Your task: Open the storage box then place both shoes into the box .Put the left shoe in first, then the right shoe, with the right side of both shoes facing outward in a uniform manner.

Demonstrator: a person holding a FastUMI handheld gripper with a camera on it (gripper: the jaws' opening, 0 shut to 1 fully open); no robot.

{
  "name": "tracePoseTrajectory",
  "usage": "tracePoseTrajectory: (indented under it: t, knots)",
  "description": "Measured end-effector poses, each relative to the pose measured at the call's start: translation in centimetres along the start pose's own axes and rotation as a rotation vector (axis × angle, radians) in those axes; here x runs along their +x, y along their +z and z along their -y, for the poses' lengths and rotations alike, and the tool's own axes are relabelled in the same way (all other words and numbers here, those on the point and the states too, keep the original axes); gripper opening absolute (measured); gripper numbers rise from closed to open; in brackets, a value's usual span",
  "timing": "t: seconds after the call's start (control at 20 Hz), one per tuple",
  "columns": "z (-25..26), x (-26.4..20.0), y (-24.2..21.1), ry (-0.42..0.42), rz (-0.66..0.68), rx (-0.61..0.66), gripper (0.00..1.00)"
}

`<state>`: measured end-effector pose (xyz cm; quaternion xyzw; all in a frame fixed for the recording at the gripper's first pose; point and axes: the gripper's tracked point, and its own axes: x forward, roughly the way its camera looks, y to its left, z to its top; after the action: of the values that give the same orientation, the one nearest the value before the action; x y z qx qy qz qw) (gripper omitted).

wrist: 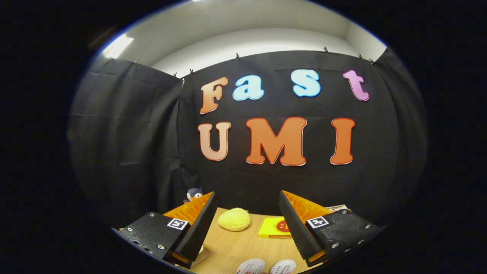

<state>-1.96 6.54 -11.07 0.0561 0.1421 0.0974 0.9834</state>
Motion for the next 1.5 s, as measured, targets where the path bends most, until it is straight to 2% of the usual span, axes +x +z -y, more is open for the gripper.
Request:
tracePoseTrajectory:
  t: [0.5,0.8,1.15,1.5]
  knots:
    - [-8.8,0.6,-16.5,0.253,-0.463,0.179,0.96]
    - [-14.8,-0.7,-22.4,0.400,-0.706,0.433,0.96]
    - [-18.6,-1.3,-26.8,0.470,-0.864,0.556,0.95]
    - [-19.9,-1.2,-29.5,0.456,-0.982,0.756,0.96]
